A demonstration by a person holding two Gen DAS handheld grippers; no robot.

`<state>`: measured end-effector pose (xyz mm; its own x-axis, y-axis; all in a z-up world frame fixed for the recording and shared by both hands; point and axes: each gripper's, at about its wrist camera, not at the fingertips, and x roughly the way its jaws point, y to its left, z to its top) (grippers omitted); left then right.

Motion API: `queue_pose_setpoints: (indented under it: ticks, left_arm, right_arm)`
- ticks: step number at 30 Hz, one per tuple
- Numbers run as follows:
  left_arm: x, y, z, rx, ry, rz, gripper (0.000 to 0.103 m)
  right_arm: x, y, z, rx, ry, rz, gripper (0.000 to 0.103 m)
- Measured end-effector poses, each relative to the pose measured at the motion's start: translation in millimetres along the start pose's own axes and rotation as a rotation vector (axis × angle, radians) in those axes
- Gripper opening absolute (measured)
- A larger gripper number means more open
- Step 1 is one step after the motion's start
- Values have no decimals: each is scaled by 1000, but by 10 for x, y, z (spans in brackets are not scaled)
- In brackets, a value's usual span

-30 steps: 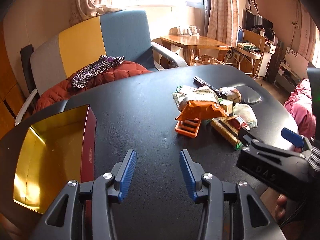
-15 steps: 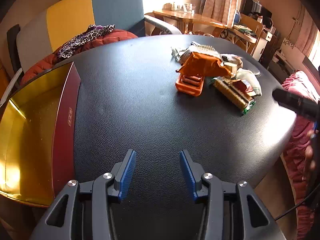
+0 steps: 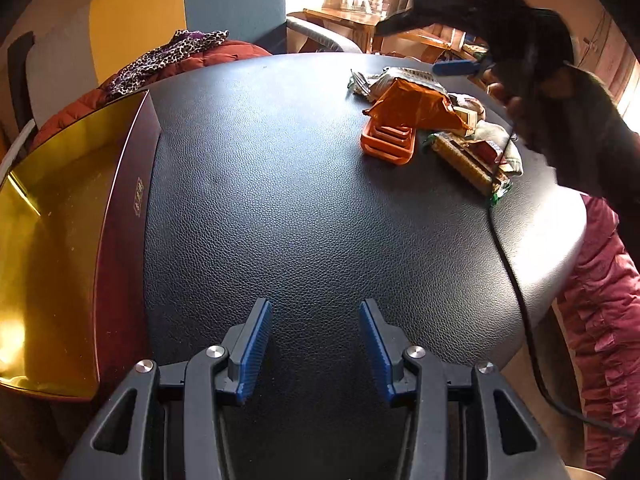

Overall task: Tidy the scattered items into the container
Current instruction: 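Reach the left tool to the orange-and-white biscuit bag and grasp it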

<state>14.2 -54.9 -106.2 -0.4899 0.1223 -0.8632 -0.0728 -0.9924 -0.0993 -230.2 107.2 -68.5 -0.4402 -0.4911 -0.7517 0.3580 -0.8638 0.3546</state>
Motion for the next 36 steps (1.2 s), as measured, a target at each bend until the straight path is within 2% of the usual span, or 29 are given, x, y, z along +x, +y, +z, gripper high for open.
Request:
queue_pose_setpoints:
  ticks: [1, 4, 12, 19, 23, 28, 32, 36]
  left_arm:
    - [-18, 16, 3, -5, -4, -2, 46]
    - [-92, 77, 11, -25, -19, -12, 46]
    - [-246, 265, 11, -101, -47, -69, 46]
    - [-348, 227, 185, -105, -77, -119, 47]
    - [-365, 74, 441, -82, -95, -147, 49]
    - [-283, -106, 778, -76, -80, -174, 51]
    - [-229, -196, 988, -80, -71, -150, 51]
    - [-261, -379, 1199, -14, -108, -98, 51]
  right_arm:
    - [81, 1, 18, 8, 31, 8, 103]
    - [133, 66, -36, 17, 92, 107, 103]
    - [-316, 156, -774, 77, 72, 279, 103]
    - [-703, 225, -1417, 131, 53, 418, 103]
    - [-835, 135, -1670, 144, 24, 273, 103]
    - [-923, 89, -1816, 68, 23, 134, 103]
    - [-877, 61, -1906, 25, 27, 89, 103]
    - [-701, 67, -1981, 14, 36, 80, 103]
